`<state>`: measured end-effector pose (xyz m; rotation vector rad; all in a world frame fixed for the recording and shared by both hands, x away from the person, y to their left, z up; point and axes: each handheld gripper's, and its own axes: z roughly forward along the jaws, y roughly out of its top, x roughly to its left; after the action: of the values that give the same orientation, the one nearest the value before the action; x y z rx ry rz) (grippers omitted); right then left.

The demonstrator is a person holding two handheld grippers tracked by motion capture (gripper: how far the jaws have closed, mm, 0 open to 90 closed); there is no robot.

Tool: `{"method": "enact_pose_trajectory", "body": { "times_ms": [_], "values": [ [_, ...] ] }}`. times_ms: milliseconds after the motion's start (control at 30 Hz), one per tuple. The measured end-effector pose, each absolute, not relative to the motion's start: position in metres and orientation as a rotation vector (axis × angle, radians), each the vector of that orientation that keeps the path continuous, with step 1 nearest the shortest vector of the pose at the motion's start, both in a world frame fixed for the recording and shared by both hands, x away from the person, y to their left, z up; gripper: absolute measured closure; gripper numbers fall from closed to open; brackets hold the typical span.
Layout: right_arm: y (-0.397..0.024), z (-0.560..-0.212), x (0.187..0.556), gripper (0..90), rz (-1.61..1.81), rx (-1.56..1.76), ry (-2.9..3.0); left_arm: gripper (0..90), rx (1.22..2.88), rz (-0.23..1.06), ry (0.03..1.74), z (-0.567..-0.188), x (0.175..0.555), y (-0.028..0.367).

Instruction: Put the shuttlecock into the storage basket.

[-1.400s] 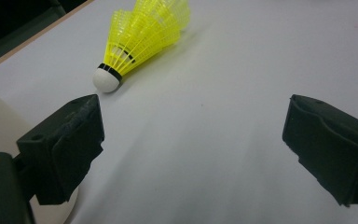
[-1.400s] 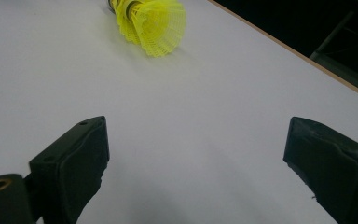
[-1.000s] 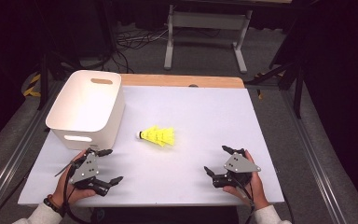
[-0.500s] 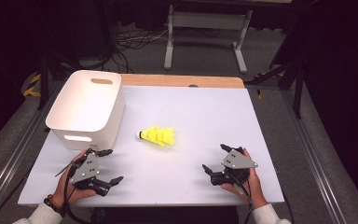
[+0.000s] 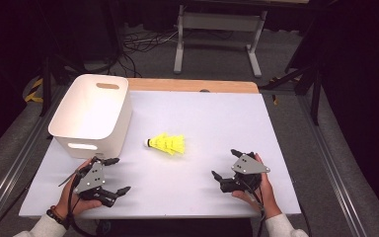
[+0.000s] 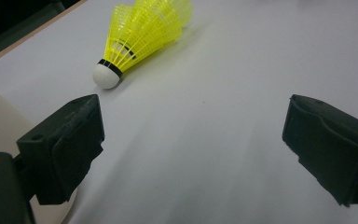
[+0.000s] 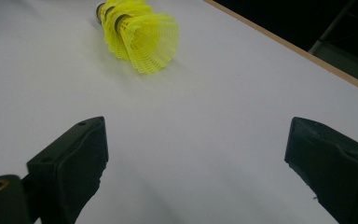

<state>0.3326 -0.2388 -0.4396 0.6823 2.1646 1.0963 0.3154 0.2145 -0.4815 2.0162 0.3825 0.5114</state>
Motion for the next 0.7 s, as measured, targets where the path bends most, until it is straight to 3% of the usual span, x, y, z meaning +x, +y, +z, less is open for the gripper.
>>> {"method": "enact_pose_trajectory", "body": {
  "times_ms": [467, 700],
  "values": [
    [-0.22, -0.438, 0.348, 6.1, 1.114, 0.651, 2.22, 6.3, 2.015, 0.506, 0.385, -0.482, 0.316, 0.215],
    [-0.197, -0.442, 0.358, 10.1, 1.098, 0.617, 2.323, 6.3, 2.012, 0.507, 0.386, -0.482, 0.316, 0.215]
  ]
}}
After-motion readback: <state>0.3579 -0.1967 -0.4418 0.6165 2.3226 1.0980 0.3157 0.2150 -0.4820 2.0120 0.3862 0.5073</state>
